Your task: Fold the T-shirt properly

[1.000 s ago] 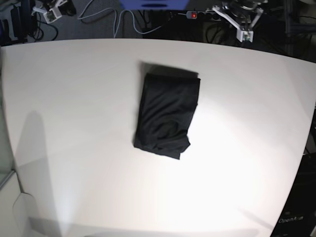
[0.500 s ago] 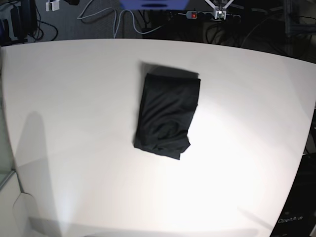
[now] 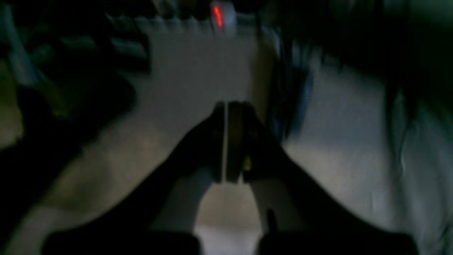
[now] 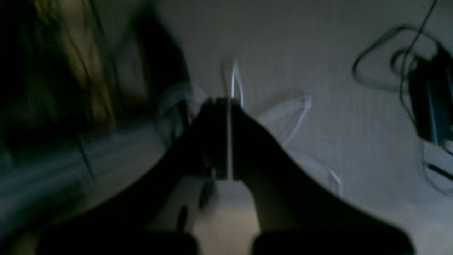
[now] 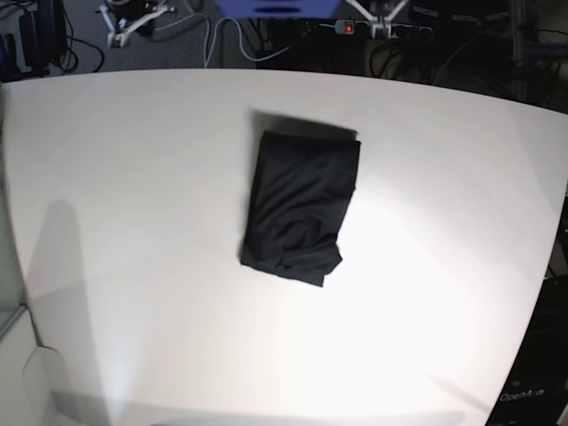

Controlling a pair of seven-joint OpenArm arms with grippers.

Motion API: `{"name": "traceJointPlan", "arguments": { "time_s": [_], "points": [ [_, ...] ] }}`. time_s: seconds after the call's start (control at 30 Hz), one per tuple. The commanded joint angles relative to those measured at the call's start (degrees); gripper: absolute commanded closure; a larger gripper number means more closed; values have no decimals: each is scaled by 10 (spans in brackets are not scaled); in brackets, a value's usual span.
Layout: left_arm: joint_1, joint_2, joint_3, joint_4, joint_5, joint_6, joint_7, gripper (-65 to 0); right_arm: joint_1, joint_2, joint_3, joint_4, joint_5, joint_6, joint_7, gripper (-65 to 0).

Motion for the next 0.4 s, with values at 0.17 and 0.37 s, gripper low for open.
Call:
{"name": "traceJointPlan", "arguments": {
  "time_s": [0.17,0.37],
  "points": [
    [-12,-2,0,1,-27,1,94,-15,-5,-13,-85,12,6,-108,-84,-3],
    [-21,1,0,35,-33,3,152,-15,23,-14,-93,11,6,-113,-154,-17]
  ]
}}
